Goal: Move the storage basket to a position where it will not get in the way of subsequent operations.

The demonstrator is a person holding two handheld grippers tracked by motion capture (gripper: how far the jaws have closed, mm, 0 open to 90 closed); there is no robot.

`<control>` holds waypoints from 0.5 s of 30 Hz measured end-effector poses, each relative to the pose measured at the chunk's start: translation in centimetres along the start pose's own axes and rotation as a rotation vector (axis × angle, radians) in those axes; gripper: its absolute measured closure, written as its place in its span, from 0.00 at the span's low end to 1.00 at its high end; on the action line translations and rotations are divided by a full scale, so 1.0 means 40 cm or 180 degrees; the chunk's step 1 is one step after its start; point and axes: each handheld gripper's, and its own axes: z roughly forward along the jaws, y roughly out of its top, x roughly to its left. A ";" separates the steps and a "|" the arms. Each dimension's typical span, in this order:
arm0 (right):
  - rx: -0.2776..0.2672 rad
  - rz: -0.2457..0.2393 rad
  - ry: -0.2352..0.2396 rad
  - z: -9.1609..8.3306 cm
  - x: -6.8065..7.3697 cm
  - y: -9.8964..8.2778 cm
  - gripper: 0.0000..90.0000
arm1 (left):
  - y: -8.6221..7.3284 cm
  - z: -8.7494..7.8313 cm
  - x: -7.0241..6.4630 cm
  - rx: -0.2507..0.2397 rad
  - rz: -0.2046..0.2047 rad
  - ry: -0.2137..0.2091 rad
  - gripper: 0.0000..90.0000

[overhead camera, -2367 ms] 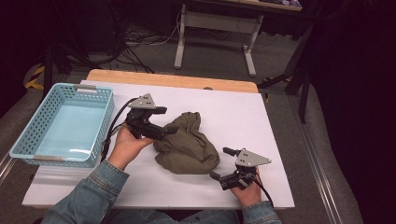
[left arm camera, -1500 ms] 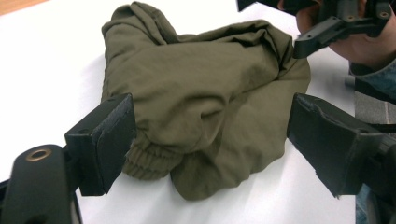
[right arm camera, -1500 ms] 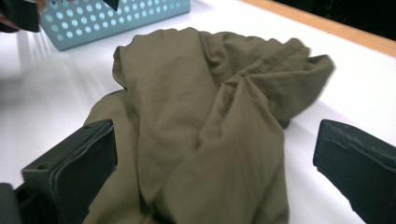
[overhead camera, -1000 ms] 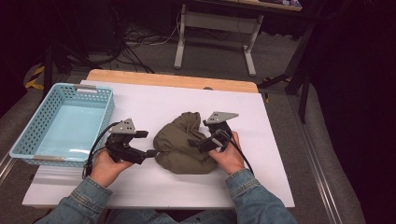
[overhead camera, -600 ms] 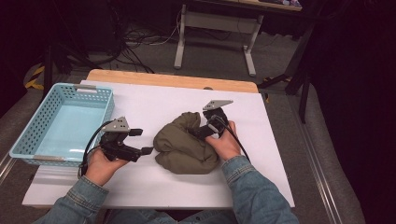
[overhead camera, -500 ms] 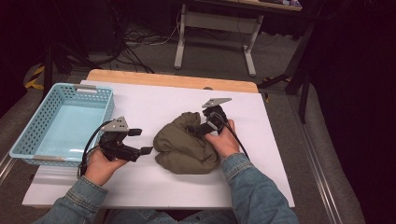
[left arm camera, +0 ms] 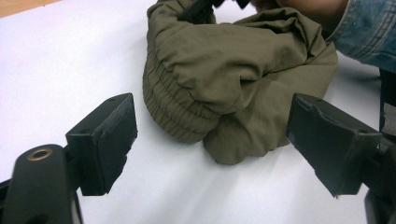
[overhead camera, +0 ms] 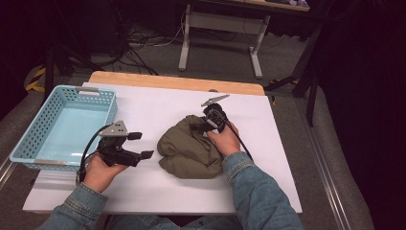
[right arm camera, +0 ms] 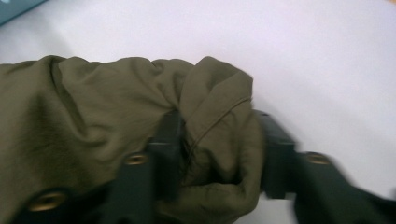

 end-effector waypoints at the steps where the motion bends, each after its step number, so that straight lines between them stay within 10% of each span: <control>1: 0.0022 -0.0022 -0.0028 -0.006 0.001 0.004 0.80 | 0.000 0.001 -0.001 0.0012 -0.0008 0.0017 0.19; 7: -0.0070 -0.0189 -0.0267 -0.041 0.021 0.034 0.92 | 0.000 0.006 -0.003 0.0031 -0.0017 0.0004 0.20; 12: -0.0674 -0.0148 -0.0912 -0.131 -0.001 0.085 0.91 | -0.001 0.013 -0.005 0.0057 -0.0021 -0.0003 0.20; 15: -0.1055 0.0122 -0.1602 -0.181 -0.053 0.080 0.54 | -0.002 0.017 -0.008 0.0070 -0.0007 -0.0027 0.20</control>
